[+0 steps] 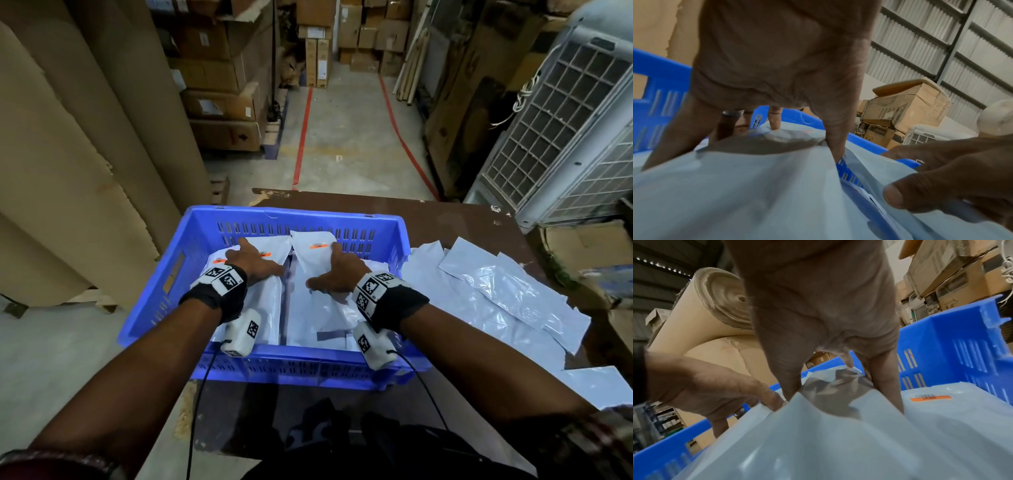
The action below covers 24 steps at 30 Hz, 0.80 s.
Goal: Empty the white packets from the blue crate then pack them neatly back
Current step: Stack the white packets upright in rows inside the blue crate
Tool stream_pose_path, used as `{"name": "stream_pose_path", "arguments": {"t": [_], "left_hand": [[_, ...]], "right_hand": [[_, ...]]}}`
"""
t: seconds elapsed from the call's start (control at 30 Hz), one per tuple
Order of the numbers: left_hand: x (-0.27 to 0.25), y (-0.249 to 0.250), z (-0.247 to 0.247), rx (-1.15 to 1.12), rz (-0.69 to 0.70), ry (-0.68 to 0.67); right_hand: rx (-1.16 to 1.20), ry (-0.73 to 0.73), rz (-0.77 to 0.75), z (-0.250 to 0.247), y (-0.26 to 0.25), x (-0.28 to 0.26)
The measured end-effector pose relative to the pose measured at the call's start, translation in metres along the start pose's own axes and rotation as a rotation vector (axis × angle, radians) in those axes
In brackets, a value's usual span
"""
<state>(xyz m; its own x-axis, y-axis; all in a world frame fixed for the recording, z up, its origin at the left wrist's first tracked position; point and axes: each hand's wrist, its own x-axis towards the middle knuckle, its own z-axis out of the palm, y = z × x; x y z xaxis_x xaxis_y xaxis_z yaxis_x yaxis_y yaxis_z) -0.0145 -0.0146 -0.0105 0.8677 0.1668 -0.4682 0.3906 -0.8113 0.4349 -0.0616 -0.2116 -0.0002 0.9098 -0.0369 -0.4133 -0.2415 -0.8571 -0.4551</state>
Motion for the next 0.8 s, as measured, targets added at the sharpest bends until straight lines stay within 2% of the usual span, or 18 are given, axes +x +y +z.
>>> {"name": "stream_pose_path", "arguments": {"t": [0.33, 0.53, 0.67, 0.8], "left_hand": [[-0.008, 0.004, -0.003, 0.188, -0.002, -0.017], [-0.004, 0.005, -0.003, 0.321, 0.033, -0.073], [-0.001, 0.01, -0.018, 0.354, 0.129, -0.178], [-0.008, 0.024, -0.034, 0.61, 0.243, -0.274]], "right_hand": [[-0.144, -0.044, 0.033, 0.013, -0.008, 0.009], [-0.164, -0.045, -0.017, 0.016, -0.004, 0.012], [-0.247, -0.078, -0.07, -0.003, -0.006, 0.01], [-0.315, -0.122, -0.132, -0.024, -0.009, 0.015]]}}
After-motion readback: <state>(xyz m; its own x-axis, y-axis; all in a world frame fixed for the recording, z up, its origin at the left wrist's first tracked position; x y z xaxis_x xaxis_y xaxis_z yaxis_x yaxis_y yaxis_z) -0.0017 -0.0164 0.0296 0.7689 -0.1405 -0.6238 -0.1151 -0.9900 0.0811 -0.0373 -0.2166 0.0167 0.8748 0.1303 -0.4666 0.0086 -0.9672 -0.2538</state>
